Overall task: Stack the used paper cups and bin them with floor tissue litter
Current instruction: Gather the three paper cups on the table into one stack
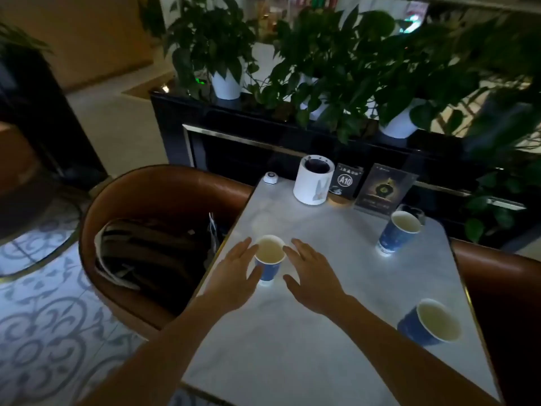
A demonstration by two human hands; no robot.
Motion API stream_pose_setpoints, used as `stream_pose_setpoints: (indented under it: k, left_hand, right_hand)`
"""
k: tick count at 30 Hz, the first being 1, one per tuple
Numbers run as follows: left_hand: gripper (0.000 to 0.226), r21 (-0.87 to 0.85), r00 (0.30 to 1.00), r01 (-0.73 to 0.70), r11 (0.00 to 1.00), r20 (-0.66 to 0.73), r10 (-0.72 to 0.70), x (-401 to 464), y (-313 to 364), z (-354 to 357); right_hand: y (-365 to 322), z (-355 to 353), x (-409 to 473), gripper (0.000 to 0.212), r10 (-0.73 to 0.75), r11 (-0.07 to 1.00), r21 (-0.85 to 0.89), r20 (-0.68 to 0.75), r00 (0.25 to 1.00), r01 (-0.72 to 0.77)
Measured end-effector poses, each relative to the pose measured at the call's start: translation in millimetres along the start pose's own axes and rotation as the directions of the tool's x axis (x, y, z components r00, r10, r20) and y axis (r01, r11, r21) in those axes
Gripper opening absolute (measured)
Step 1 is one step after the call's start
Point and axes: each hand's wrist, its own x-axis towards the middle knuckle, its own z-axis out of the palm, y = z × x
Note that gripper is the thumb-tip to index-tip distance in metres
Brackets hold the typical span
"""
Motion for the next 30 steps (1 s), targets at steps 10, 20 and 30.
stream_pose_setpoints:
  k: [10,20,30]
  left_hand:
    - [0.067,0.082,0.975,0.161,0.984,0.144,-0.171,8,4,36]
    - [0.072,-0.014,0.980,0.193,0.981,0.057,-0.192,-1,20,56]
    - [0.071,-0.285,0.984,0.081,0.955,-0.128,-0.121,-31,72,70]
  right_hand:
    - [32,47,51,0.008,-0.153,0.988,0.039,0.086,0.985,0.150]
    - [40,55,46,0.030,-0.064,0.949,0.303,-0.104,0.993,0.093]
    - [63,42,-10,0.027,0.149,0.853,0.508,-0.013,0.989,-0.122]
